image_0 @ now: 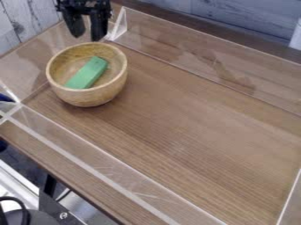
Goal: Put the green block in the brown bowl
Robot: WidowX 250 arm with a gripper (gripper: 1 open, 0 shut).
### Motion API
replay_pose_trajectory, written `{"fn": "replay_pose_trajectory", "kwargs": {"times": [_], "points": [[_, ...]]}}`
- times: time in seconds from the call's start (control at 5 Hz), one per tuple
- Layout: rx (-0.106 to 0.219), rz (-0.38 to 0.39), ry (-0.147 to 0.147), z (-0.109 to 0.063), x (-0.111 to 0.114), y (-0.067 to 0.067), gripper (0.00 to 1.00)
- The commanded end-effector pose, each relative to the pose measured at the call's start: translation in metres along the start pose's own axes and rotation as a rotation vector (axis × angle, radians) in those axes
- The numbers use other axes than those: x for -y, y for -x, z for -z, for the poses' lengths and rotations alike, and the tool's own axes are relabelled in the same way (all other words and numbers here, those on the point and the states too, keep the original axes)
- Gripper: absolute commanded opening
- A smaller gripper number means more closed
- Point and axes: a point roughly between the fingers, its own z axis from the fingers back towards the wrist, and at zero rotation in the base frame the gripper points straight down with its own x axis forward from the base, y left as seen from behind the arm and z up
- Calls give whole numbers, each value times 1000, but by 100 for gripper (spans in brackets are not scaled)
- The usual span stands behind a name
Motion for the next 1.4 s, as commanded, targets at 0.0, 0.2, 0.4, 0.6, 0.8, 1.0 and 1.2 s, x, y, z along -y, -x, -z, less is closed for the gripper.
{"fn": "replay_pose_trajectory", "kwargs": {"times": [0.0,0.2,0.4,0.6,0.8,1.0,1.2], "points": [[56,2,-31,-19,-3,-6,100],[48,1,-32,-19,-3,-5,100],[35,-3,-40,-11,-7,-6,100],[44,13,-34,-16,-1,-6,100],[33,14,-41,-9,-2,-6,100],[24,17,-47,-3,-3,-6,100],[13,18,-52,3,-4,-6,100]]}}
